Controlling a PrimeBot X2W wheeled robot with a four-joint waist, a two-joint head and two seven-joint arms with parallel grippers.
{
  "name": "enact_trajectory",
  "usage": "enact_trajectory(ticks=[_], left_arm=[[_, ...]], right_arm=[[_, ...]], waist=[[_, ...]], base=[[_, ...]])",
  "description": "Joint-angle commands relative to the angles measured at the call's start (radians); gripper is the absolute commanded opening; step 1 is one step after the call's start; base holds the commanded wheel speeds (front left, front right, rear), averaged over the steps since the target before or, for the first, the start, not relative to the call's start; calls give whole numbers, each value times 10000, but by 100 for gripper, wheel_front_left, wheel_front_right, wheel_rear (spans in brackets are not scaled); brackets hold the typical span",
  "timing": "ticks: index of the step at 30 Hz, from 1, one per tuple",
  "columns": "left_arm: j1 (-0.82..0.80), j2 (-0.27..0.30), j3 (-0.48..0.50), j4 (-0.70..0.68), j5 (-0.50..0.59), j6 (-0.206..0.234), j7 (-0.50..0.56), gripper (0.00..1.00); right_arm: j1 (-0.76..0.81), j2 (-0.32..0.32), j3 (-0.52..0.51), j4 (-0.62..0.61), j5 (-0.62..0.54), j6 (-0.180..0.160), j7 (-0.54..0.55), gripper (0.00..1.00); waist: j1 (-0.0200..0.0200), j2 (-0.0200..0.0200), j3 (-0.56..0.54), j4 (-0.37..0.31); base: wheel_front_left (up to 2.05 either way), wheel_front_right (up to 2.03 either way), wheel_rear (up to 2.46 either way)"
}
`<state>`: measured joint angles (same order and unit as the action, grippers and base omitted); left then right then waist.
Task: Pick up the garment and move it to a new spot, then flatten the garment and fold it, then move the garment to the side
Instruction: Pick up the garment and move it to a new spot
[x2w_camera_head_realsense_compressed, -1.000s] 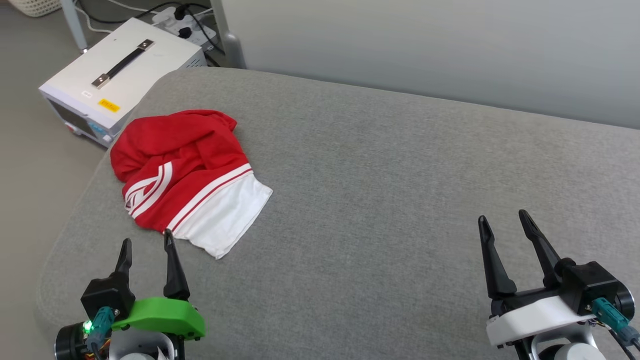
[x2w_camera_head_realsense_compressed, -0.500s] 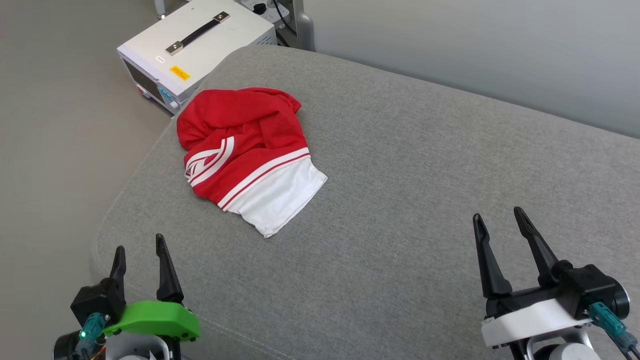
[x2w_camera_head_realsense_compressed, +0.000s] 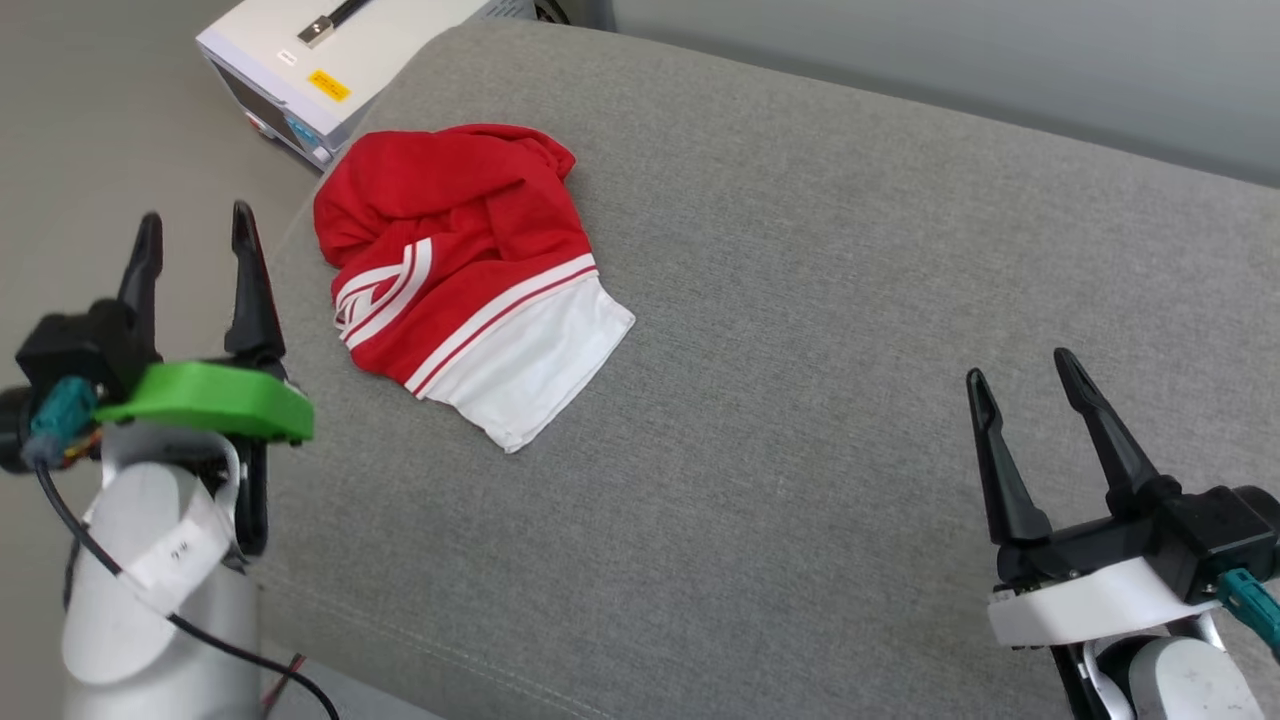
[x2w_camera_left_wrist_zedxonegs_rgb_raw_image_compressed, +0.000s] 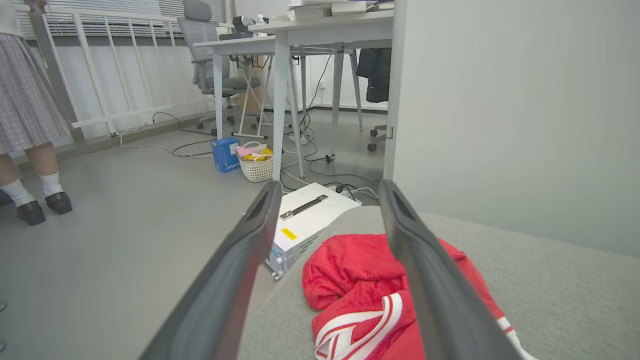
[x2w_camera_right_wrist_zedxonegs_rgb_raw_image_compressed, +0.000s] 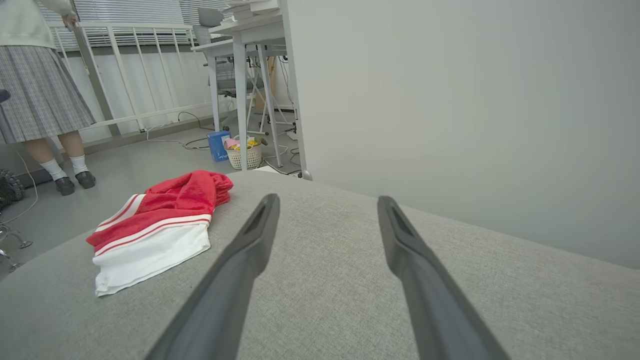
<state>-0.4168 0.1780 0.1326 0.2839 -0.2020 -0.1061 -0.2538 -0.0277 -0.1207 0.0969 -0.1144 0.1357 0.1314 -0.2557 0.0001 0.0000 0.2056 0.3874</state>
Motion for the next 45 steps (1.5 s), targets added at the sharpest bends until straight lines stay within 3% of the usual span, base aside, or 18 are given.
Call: enact_trajectory(ticks=[1, 6, 7, 11, 12, 16, 23, 34, 35, 36, 40, 45], left_arm=[[-525, 287, -125, 299, -70, -104, 176, 100], [-2110, 1290, -1023, 1055, -1062, -234, 1971, 100], [-2594, 1794, -1813, 1235, -1814, -239, 3189, 100], [-3504, 2883, -3169, 1353, -3380, -242, 5511, 100], [-3793, 3289, -3783, 1398, -4074, -243, 6599, 100], [-4127, 3914, -4867, 1494, -5181, -244, 8485, 100], [-4323, 4353, -6165, 2018, -6244, -244, 10324, 100], [-3938, 3827, -8135, 3972, -6519, -245, 10630, 100], [-3913, 3800, -8239, 4070, -6637, -245, 10578, 19], [-3907, 3792, -8309, 4104, -6743, -245, 10521, 0], [-4087, 4038, -8526, 3912, -7074, -245, 9871, 0], [-4287, 4710, -8873, 2647, -7556, -245, 9019, 0]], right_arm=[[-206, -107, -14, -108, -56, -7, -61, 100], [-501, -303, -69, -282, -103, -7, -61, 100], [-608, -361, -116, -338, -114, -7, -61, 100], [-759, -444, -246, -425, -111, -7, -61, 100], [-820, -479, -270, -447, -108, -7, -61, 100], [-976, -559, -258, -481, -90, -7, -61, 100], [-1311, -715, -281, -542, -74, -7, -61, 100], [-1460, -699, -282, -468, -2, -7, -61, 100], [-1448, -680, -263, -446, 6, -7, -61, 100], [-1428, -665, -268, -433, 15, -7, -61, 100], [-1270, -565, -327, -367, 52, -7, -61, 100], [-1031, -380, -445, -356, 134, -7, -61, 100]], waist=[[-1, 0, 529, -450], [-1, 0, 1022, -850], [-1, 0, 1197, -993], [-1, 0, 1543, -1226], [-1, 0, 1694, -1329], [-1, 0, 1998, -1554], [-1, 0, 2555, -1942], [-1, 0, 2945, -2332], [-1, 0, 2893, -2344], [-1, 0, 2851, -2337], [-1, 0, 2486, -2264], [-1, 0, 1798, -2190]], base=[[0, 0, 0], [0, 0, 0], [0, 0, 0], [0, 0, 0], [0, 0, 0], [0, 0, 0], [0, 0, 0], [0, 0, 0], [0, 0, 0], [0, 0, 0], [0, 0, 0], [0, 0, 0]])
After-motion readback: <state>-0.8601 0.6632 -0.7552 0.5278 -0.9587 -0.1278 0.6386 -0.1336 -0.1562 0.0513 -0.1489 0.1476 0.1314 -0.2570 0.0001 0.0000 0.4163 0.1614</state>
